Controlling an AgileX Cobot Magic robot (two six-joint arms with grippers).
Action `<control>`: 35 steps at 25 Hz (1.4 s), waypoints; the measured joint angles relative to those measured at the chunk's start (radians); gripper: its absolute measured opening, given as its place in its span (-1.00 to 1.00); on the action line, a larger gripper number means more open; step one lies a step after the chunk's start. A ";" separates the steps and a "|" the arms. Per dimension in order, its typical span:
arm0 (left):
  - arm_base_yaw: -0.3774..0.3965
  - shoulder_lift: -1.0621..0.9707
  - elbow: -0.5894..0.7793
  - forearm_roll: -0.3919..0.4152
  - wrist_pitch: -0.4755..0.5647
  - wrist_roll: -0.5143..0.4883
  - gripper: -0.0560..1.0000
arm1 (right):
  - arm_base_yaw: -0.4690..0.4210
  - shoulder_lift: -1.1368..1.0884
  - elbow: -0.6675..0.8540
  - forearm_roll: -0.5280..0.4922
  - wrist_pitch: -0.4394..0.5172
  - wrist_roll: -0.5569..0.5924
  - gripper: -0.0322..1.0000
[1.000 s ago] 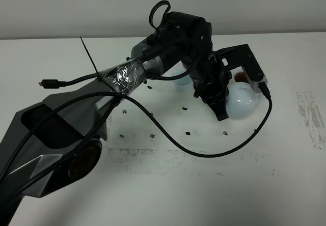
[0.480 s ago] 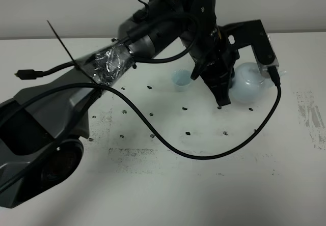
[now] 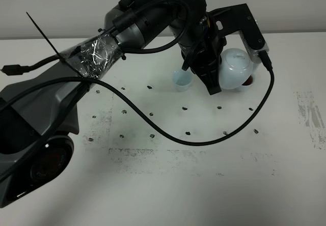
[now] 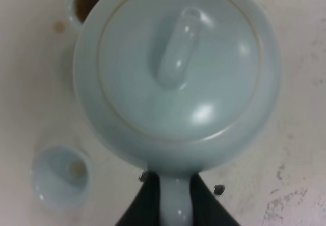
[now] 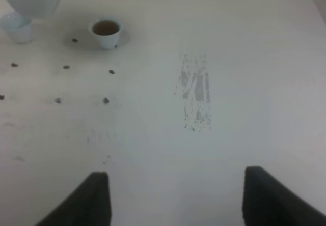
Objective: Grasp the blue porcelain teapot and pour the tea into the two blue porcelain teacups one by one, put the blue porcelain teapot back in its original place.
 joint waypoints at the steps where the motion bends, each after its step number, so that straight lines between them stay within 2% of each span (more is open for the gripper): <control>1: 0.004 -0.008 0.010 0.005 0.000 -0.006 -0.83 | 0.000 0.000 0.000 0.000 0.000 0.000 0.17; 5: 0.022 -0.076 0.143 0.039 -0.018 -0.020 -0.83 | 0.000 0.000 0.000 0.000 0.000 0.000 0.17; 10: 0.037 -0.183 0.432 0.062 -0.149 -0.030 -0.83 | 0.000 0.000 0.000 0.000 0.000 0.000 0.17; 15: 0.059 -0.290 0.672 0.069 -0.222 -0.030 -0.83 | 0.000 0.000 0.000 0.000 0.000 0.000 0.17; 20: 0.121 -0.387 0.831 0.067 -0.259 -0.015 -0.83 | 0.000 0.000 0.000 0.000 0.000 0.000 0.17; 27: 0.244 -0.440 0.943 0.073 -0.268 0.030 -0.83 | 0.000 0.000 0.000 0.000 0.000 0.000 0.17; 35: 0.328 -0.444 0.945 0.074 -0.275 0.255 -0.83 | 0.000 0.000 0.000 0.000 0.000 0.000 0.17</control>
